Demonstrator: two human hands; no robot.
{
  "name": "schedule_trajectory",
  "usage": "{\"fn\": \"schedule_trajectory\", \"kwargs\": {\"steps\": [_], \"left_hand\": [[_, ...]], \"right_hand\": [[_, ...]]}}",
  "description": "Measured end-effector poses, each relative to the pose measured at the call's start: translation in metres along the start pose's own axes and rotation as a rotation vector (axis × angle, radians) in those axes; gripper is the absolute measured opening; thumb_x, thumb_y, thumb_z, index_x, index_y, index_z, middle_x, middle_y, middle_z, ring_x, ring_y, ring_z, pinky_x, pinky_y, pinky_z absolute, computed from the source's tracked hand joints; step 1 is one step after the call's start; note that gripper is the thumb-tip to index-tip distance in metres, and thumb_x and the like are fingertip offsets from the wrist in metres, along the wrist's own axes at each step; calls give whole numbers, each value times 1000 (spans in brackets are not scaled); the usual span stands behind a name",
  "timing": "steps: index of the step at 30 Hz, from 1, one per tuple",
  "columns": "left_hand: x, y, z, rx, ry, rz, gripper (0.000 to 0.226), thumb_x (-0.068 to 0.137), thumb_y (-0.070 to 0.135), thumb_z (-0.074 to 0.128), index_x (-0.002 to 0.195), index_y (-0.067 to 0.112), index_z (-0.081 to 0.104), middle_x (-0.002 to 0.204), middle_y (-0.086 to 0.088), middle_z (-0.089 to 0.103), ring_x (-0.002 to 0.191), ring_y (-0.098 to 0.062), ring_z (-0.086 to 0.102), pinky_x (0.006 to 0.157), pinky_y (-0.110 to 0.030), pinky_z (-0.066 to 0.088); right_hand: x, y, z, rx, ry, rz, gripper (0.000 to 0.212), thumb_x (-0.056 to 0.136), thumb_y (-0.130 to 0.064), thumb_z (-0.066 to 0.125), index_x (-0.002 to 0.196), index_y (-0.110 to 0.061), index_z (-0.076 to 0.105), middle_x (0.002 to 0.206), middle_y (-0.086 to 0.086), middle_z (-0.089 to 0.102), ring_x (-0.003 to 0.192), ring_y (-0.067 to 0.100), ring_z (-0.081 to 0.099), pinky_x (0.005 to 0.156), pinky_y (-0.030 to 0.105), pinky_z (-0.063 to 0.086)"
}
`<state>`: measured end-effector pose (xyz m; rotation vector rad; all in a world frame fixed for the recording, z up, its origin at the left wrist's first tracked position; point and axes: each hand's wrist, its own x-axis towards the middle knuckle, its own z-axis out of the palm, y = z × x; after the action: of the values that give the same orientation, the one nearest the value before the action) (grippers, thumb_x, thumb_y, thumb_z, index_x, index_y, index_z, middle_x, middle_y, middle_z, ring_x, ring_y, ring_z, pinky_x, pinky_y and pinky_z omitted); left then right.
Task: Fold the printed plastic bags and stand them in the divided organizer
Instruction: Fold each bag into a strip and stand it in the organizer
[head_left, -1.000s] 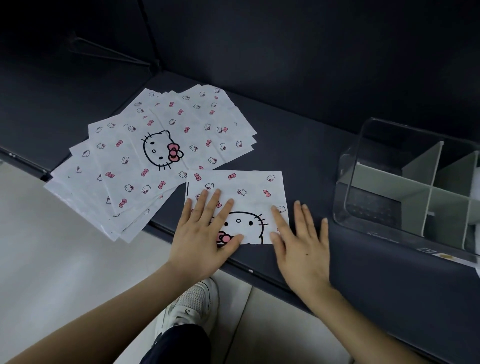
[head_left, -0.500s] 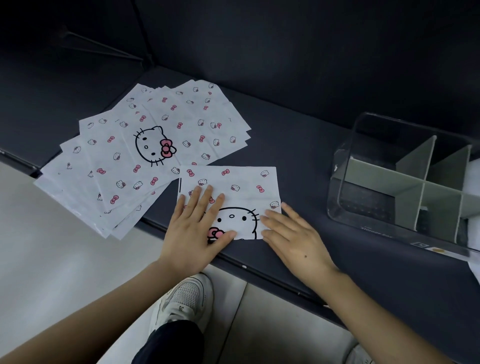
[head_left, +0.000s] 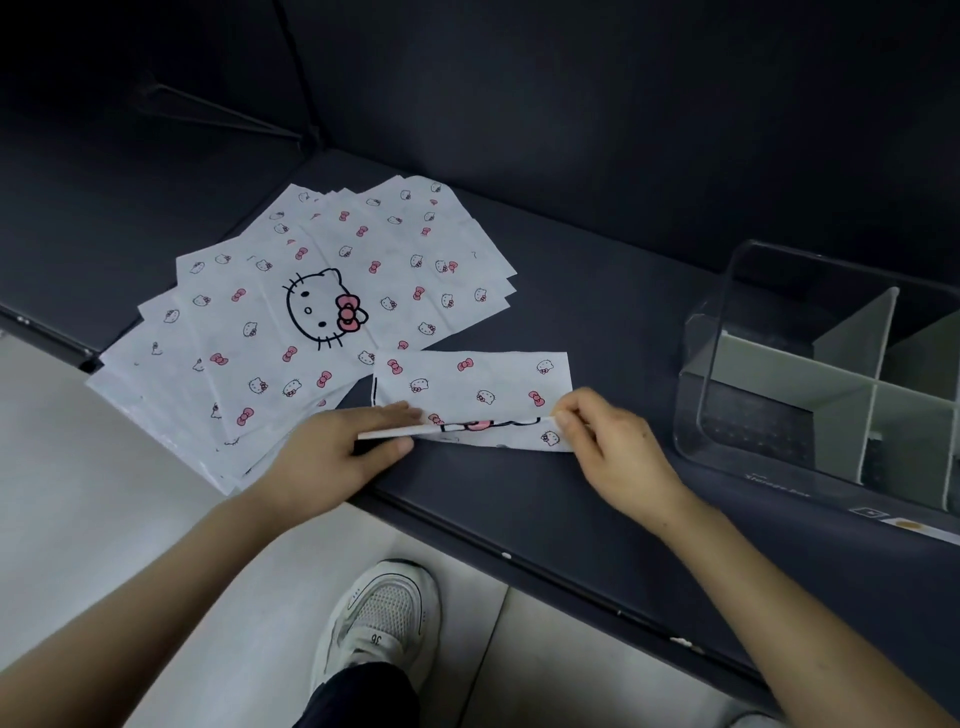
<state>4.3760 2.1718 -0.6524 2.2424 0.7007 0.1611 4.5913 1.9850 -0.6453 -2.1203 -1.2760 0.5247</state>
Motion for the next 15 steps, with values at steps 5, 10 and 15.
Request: {"fn": "schedule_trajectory", "kwargs": {"steps": [5, 10, 15], "left_hand": [[5, 1, 3, -16, 107, -166, 41, 94, 32, 57, 56, 27, 44, 52, 14, 50, 46, -3, 39, 52, -14, 31], [7, -1, 9, -140, 160, -300, 53, 95, 32, 55, 54, 14, 27, 43, 14, 28, 44, -6, 29, 48, -20, 26], [14, 9, 17, -148, 359, -310, 13, 95, 34, 56, 92, 22, 51, 65, 10, 56, 67, -6, 51, 60, -20, 36]], "right_hand": [[-1, 8, -8, 343, -110, 159, 18, 84, -26, 71, 92, -37, 60, 93, -26, 65, 88, -3, 59, 80, 14, 44], [15, 0, -10, 541, -28, 219, 7, 87, -17, 69, 85, -23, 71, 84, -6, 72, 78, 6, 63, 74, 29, 49], [42, 6, 6, 346, 128, 374, 19, 88, -25, 66, 85, -7, 68, 78, 5, 71, 69, 20, 64, 77, 42, 53]]}}
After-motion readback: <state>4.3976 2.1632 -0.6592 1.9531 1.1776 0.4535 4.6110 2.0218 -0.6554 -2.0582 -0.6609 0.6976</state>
